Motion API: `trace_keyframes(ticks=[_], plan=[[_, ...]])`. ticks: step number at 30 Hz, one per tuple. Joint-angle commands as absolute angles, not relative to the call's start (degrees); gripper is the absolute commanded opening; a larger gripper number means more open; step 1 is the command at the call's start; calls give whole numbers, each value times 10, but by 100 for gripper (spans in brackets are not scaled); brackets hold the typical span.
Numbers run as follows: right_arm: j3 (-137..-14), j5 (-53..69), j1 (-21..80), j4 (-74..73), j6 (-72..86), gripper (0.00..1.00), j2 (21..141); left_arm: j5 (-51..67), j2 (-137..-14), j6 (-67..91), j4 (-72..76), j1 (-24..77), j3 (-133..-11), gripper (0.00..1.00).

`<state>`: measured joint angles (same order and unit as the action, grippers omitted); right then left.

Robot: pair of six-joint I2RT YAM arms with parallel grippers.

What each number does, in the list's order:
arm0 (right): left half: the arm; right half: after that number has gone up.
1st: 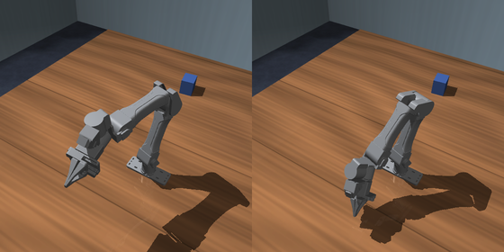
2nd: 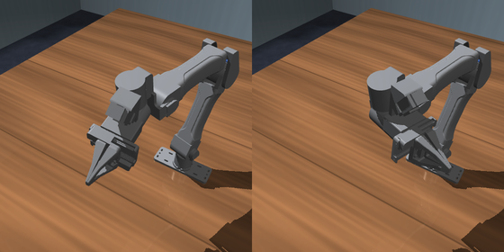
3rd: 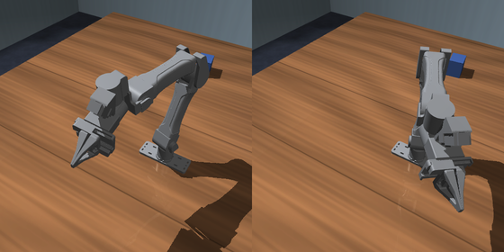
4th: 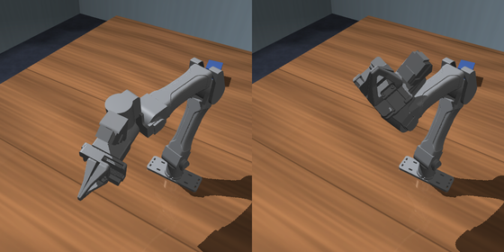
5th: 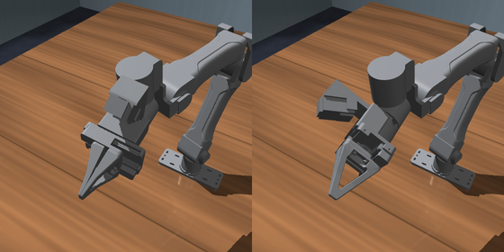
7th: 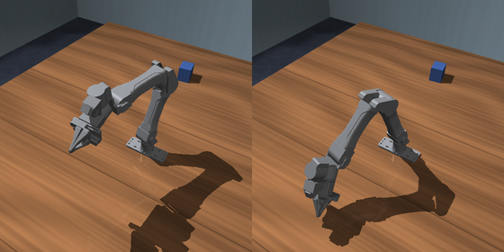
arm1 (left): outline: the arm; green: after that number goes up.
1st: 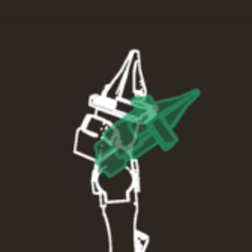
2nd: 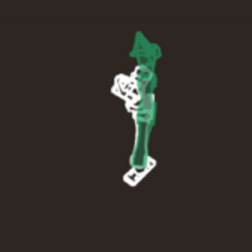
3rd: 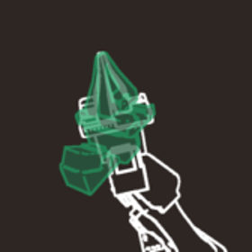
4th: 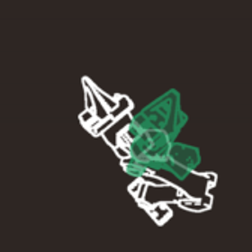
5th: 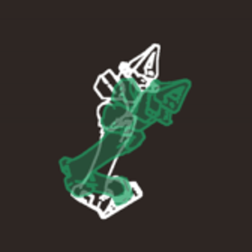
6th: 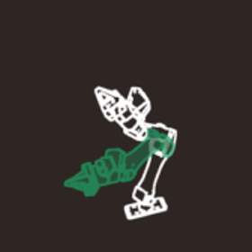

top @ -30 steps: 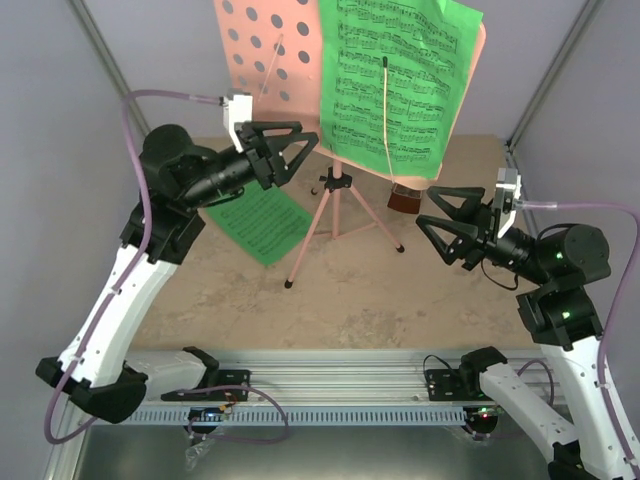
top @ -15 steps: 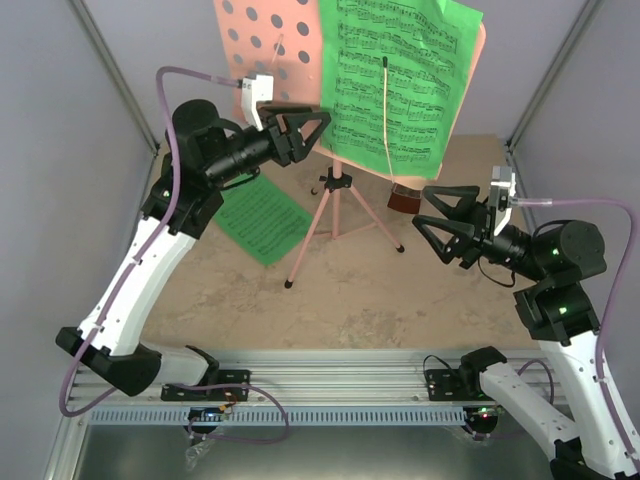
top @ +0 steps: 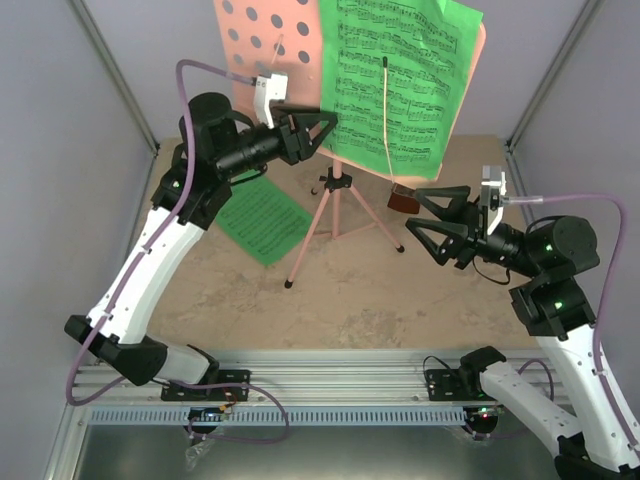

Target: Pack up the instrument practice props

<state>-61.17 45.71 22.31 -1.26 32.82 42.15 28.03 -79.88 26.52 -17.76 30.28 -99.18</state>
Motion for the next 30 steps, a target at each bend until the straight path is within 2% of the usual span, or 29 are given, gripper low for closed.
trace_keyframes(ticks=[1, 11, 18, 23, 27, 30], plan=[[-612, 460, 236, -5, 327, 71, 425, 318, -808, 247, -189, 309, -1014, 51], [-626, 439, 268, -3, 310, 71, 453, 377, -810, 270, -150, 311, -1009, 45], [-647, 410, 304, -10, 287, 71, 481, 374, -798, 265, -142, 311, -1000, 39], [-667, 393, 320, -8, 277, 71, 498, 371, -800, 260, -139, 311, -998, 28], [-694, 354, 335, -24, 256, 71, 508, 364, -802, 261, -132, 312, -996, 14], [-719, 318, 341, -36, 246, 70, 515, 352, -798, 266, -125, 312, -991, 6]])
